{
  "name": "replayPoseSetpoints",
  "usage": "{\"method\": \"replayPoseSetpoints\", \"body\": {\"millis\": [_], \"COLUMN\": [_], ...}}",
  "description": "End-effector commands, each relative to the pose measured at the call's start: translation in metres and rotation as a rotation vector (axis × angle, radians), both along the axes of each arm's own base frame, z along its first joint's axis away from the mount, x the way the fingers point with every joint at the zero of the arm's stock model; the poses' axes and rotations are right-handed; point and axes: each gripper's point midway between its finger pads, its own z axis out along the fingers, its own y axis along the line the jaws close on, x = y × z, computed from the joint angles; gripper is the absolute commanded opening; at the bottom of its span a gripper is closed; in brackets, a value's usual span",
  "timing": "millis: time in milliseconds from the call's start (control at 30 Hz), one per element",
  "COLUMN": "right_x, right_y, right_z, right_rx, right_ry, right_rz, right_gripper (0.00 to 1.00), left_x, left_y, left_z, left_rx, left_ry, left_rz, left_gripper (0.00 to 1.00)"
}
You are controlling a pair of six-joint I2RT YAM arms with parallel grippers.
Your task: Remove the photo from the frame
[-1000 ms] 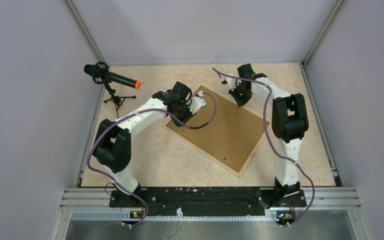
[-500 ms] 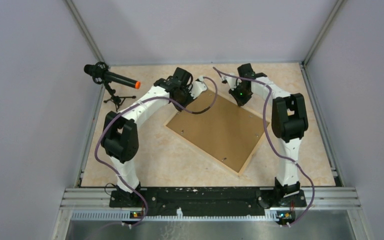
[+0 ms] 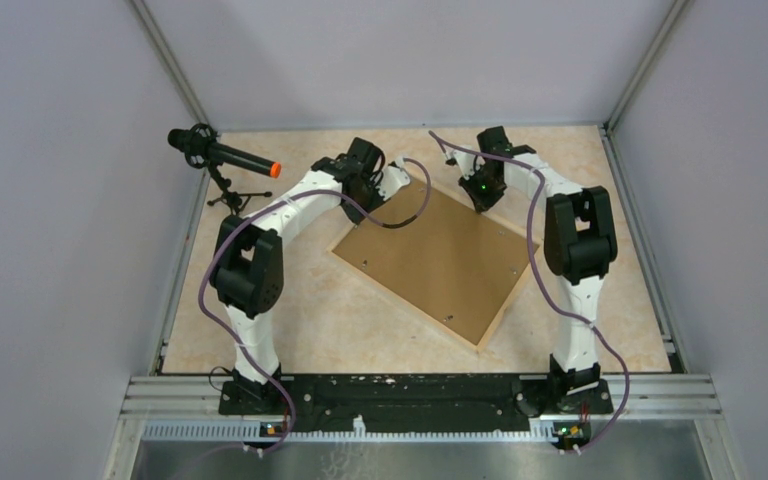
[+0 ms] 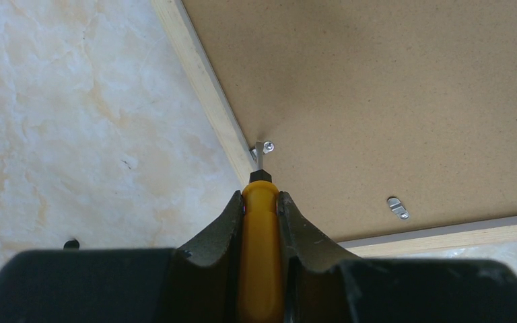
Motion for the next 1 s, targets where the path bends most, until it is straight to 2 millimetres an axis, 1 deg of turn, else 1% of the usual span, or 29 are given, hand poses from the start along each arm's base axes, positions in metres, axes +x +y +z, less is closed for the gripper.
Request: {"method": "replayPoseSetpoints", "body": {"millis": [0,167,267,300,433,533,767,967], "right_x": [-0.033,-0.033,-0.033,-0.033,-0.032,-0.032,-0.031,-0.030], "right_y": [-0.001,-0.002,-0.002,-0.003,-0.003,-0.003,-0.003,-0.003], "right_z": [-0.029,-0.031,-0.032,-0.032,-0.032,-0.033,-0.032,-0.033], "right_rx": [0.016,0.012,0.007,0.006,0.005,0.004,0.002,0.001], "right_ry": [0.179,0.185,0.185,0.184,0.184,0.188,0.187,0.187], "right_rz": [-0.054,-0.058,-0.056,-0.058,-0.056,-0.058,-0.060,-0.061], "right_gripper": [0.13,0.13,0.13,0.12,0.13,0.12,0.12,0.12], "left_x": [0.016,0.021,0.018,0.019,0.019,0.011,-0.013,-0.025], "left_y": [-0.003,-0.004,-0.001,0.006,0.019,0.024,0.029,0.036], "left_z": [0.010,0.012,0.008,0.007,0.003,-0.002,-0.006,-0.007], "left_rx": [-0.020,-0.025,-0.009,0.025,0.064,0.080,0.087,0.103], "left_ry": [-0.061,-0.076,-0.063,-0.071,-0.068,-0.043,0.017,0.043], "left_rz": [-0.002,-0.006,-0.019,-0.012,-0.015,-0.022,-0.070,-0.083], "left_gripper": [0.00,0.00,0.00,0.00,0.00,0.00,0.00,0.00]}}
